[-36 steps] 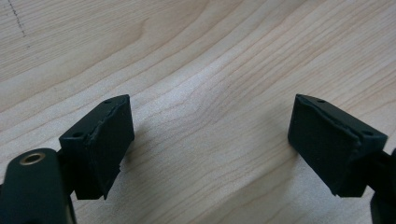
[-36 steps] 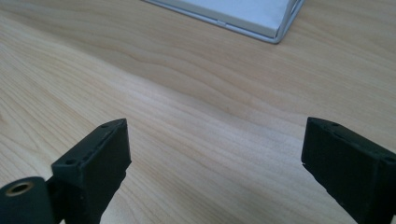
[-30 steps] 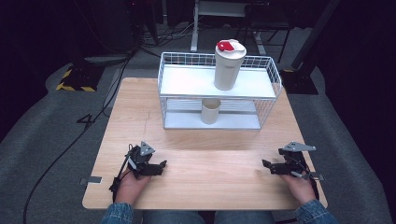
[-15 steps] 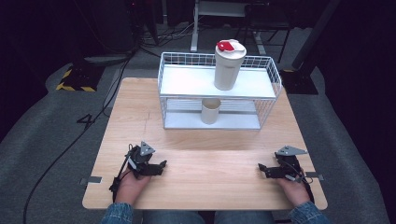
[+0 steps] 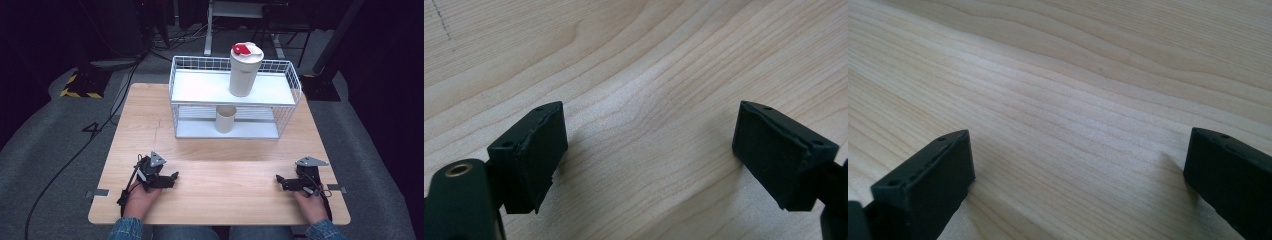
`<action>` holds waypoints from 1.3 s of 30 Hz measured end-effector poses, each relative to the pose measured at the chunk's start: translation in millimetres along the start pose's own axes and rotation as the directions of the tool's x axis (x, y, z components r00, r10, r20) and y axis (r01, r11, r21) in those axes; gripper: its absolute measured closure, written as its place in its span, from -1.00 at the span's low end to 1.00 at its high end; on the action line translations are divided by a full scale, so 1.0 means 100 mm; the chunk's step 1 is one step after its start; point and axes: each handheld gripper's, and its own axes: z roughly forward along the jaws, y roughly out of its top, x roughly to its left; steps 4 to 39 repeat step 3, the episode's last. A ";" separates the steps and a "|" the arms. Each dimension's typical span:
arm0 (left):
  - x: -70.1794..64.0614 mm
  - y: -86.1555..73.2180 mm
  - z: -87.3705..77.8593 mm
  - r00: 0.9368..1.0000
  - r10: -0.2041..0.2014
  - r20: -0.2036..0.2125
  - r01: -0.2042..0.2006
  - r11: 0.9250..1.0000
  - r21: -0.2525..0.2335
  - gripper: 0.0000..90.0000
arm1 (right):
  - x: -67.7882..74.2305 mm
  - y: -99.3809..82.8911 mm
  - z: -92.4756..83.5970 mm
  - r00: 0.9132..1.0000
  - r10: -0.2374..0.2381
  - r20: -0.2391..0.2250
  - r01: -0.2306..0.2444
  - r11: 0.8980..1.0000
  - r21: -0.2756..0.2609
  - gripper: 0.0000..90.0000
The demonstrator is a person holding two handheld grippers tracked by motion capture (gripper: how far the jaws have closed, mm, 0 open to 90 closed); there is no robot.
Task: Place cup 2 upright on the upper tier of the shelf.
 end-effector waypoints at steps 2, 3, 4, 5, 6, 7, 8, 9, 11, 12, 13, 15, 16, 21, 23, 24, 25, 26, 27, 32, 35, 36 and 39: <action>0.00 0.00 0.00 1.000 -0.001 -0.001 0.001 1.000 -0.003 -0.66 | 0.00 0.00 0.00 1.000 0.004 0.005 -0.004 1.000 0.000 -1.00; 0.00 0.00 0.00 1.000 -0.001 -0.001 0.001 1.000 -0.003 -0.66 | 0.00 0.00 0.00 1.000 0.005 0.007 -0.005 1.000 -0.001 -1.00; 0.00 0.00 0.00 1.000 -0.001 -0.001 0.001 1.000 -0.003 -0.66 | 0.00 0.00 0.00 1.000 0.005 0.007 -0.005 1.000 -0.001 -1.00; 0.00 0.00 0.00 1.000 -0.001 -0.001 0.001 1.000 -0.003 -0.66 | 0.00 0.00 0.00 1.000 0.005 0.007 -0.005 1.000 -0.001 -1.00; 0.00 0.00 0.00 1.000 -0.001 -0.001 0.001 1.000 -0.003 -0.66 | 0.00 0.00 0.00 1.000 0.005 0.007 -0.005 1.000 -0.001 -1.00; 0.00 0.00 0.00 1.000 -0.001 -0.001 0.001 1.000 -0.003 -0.66 | 0.00 0.00 0.00 1.000 0.005 0.007 -0.005 1.000 -0.001 -1.00; 0.00 0.00 0.00 1.000 -0.001 -0.001 0.001 1.000 -0.003 -0.66 | 0.00 0.00 0.00 1.000 0.005 0.007 -0.005 1.000 -0.001 -1.00; 0.00 0.00 0.00 1.000 -0.001 -0.001 0.001 1.000 -0.003 -0.66 | 0.00 0.00 0.00 1.000 0.005 0.007 -0.005 1.000 -0.001 -1.00; 0.00 0.00 0.00 1.000 -0.001 -0.001 0.001 1.000 -0.003 -0.66 | 0.00 0.00 0.00 1.000 0.005 0.007 -0.005 1.000 -0.001 -1.00; 0.00 0.00 0.00 1.000 -0.001 -0.001 0.001 1.000 -0.003 -0.66 | 0.00 0.00 0.00 1.000 0.005 0.007 -0.005 1.000 -0.001 -1.00; 0.00 0.00 0.00 1.000 -0.001 -0.001 0.001 1.000 -0.003 -0.66 | 0.00 0.00 0.00 1.000 0.005 0.007 -0.005 1.000 -0.001 -1.00; 0.00 0.00 0.00 1.000 -0.001 -0.001 0.001 1.000 -0.003 -0.66 | 0.00 0.00 0.00 1.000 0.005 0.007 -0.005 1.000 -0.001 -1.00; 0.00 0.00 0.00 1.000 -0.001 -0.001 0.001 1.000 -0.003 -0.66 | 0.00 0.00 0.00 1.000 0.005 0.007 -0.005 1.000 -0.001 -1.00; 0.00 0.00 0.00 1.000 -0.001 -0.001 0.001 1.000 -0.003 -0.66 | 0.00 0.00 0.00 1.000 0.005 0.007 -0.005 1.000 -0.001 -1.00; 0.00 0.00 0.00 1.000 -0.001 -0.001 0.001 1.000 -0.003 -0.66 | 0.00 0.00 0.00 1.000 0.005 0.007 -0.005 1.000 -0.001 -1.00; 0.00 0.00 0.00 1.000 -0.001 -0.001 0.001 1.000 -0.003 -0.66 | 0.00 0.00 0.00 1.000 0.005 0.007 -0.005 1.000 -0.001 -1.00; 0.00 0.00 0.00 1.000 -0.001 -0.001 0.001 1.000 -0.003 -0.66 | 0.00 0.00 0.00 1.000 0.005 0.007 -0.005 1.000 -0.001 -1.00; 0.00 0.00 0.00 1.000 -0.001 -0.001 0.001 1.000 -0.003 -0.66 | 0.00 0.00 0.00 1.000 0.005 0.007 -0.005 1.000 -0.001 -1.00; 0.00 0.00 0.00 1.000 -0.001 -0.001 0.001 1.000 -0.003 -0.66 | 0.00 0.00 0.00 1.000 0.005 0.007 -0.005 1.000 -0.001 -1.00; 0.00 0.00 0.00 1.000 -0.001 -0.001 0.001 1.000 -0.003 -0.66 | 0.00 0.00 0.00 1.000 0.005 0.007 -0.005 1.000 -0.001 -1.00; 0.00 0.00 0.00 1.000 -0.001 -0.001 0.001 1.000 -0.003 -0.66 | 0.00 0.00 0.00 1.000 0.005 0.007 -0.005 1.000 -0.001 -1.00; 0.00 0.00 0.00 1.000 -0.001 -0.001 0.001 1.000 -0.003 -0.66 | 0.00 0.00 0.00 1.000 0.005 0.007 -0.005 1.000 -0.001 -1.00; 0.00 0.00 0.00 1.000 -0.001 -0.001 0.001 1.000 -0.003 -0.66 | 0.00 0.00 0.00 1.000 0.005 0.007 -0.005 1.000 -0.001 -1.00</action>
